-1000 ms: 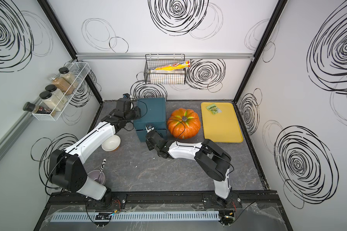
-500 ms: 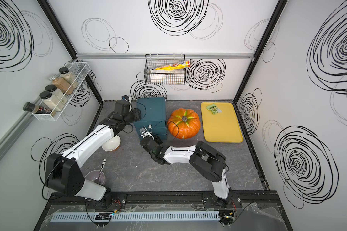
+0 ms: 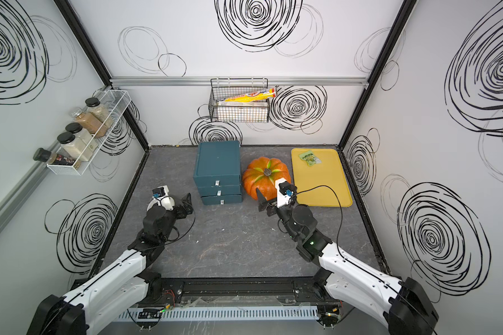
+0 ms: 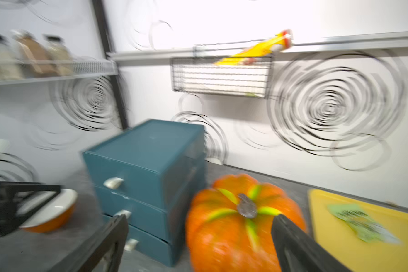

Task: Place the plugs into the drawer by color
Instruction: Reset both arms

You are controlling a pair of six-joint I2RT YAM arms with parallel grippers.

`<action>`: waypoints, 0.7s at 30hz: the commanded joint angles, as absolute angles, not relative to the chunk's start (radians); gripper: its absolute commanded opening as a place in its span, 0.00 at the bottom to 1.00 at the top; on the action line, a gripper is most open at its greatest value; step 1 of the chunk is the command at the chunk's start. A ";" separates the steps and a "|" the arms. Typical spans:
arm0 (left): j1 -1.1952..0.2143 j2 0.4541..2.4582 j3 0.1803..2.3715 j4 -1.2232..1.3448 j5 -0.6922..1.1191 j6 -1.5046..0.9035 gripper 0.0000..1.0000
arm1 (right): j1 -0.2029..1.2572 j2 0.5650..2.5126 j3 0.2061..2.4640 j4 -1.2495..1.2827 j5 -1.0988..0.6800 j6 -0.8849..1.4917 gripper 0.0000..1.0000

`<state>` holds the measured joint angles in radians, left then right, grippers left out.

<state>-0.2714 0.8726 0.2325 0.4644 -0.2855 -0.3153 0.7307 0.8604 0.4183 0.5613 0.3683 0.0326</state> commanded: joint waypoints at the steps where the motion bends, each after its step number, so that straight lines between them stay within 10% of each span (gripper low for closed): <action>1: -0.259 0.868 0.221 0.748 -0.342 -0.224 0.99 | 0.642 0.860 0.375 0.503 0.629 -0.048 1.00; 12: -0.221 1.306 0.214 1.027 -0.536 -0.038 0.99 | 0.376 1.293 0.129 1.193 0.793 -0.083 1.00; 21: -0.011 1.387 0.260 1.084 -0.179 -0.117 0.95 | 0.335 1.460 0.121 1.504 0.838 -0.140 1.00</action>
<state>-0.0296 1.3548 0.2111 1.0260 -0.3199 -0.0937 0.3416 1.4181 0.1234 1.3148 0.7891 -0.1219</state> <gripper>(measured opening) 0.957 0.997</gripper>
